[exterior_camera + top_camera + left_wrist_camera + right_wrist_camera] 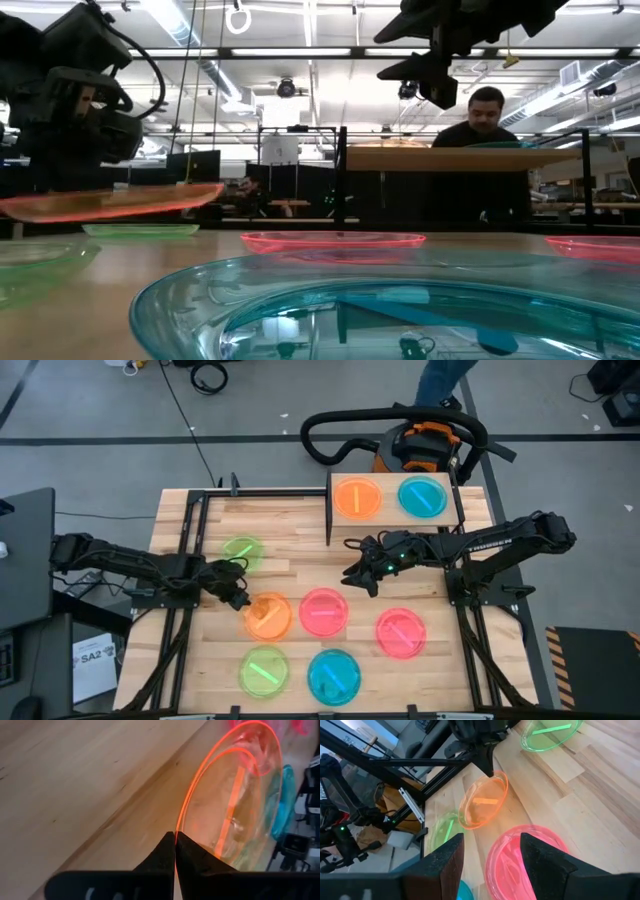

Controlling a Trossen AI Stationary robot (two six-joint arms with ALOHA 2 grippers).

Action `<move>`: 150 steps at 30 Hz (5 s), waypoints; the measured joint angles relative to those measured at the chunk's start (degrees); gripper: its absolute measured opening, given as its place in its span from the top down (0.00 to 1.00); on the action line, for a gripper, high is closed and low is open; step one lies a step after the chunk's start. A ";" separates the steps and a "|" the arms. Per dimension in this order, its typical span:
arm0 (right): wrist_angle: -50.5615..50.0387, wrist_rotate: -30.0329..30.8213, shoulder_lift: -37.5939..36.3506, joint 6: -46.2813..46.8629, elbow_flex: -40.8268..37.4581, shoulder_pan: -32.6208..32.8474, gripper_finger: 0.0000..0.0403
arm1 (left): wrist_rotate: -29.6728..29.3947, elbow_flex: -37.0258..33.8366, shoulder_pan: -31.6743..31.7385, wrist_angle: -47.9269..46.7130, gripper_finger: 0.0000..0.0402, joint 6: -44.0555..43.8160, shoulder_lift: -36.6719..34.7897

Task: Place and stack plates onto a shelf
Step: Stack the orange plate on top of the blue plate on the shelf

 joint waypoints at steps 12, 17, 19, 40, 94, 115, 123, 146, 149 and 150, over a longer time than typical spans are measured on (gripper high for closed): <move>4.13 5.52 0.04 -0.40 0.00 0.00 0.50 | -1.81 0.01 0.11 9.71 0.98 -0.35 -5.30; 6.44 8.48 0.13 1.98 0.00 0.00 0.50 | -3.29 0.01 0.11 16.23 0.98 -0.68 -5.45; 7.18 8.91 0.15 3.73 0.00 0.00 0.50 | -4.10 0.01 0.11 17.86 0.98 -1.09 -5.43; 13.06 21.40 0.74 4.59 0.00 4.83 0.55 | -21.74 0.01 0.11 18.27 0.98 -2.45 -5.41; 38.32 22.27 27.26 -2.80 4.68 0.74 0.76 | -34.31 0.01 0.09 19.58 0.98 0.99 -5.41; 38.13 22.49 27.26 -2.82 4.61 0.70 0.87 | -32.41 0.01 0.07 19.73 0.85 1.01 -5.41; 37.80 22.49 27.26 -2.82 4.61 0.39 0.90 | -27.10 0.01 0.07 20.43 0.73 4.07 -5.41; 36.56 21.80 27.01 -2.79 4.61 0.17 0.97 | -21.00 0.03 0.04 30.59 0.71 5.68 -5.43; 35.25 21.59 26.50 -2.78 4.63 -0.20 0.97 | -21.00 0.03 0.04 30.57 0.71 5.79 -5.43; 34.93 21.59 26.37 -2.78 4.63 -0.30 0.97 | -21.00 0.03 0.04 30.57 0.71 5.79 -5.43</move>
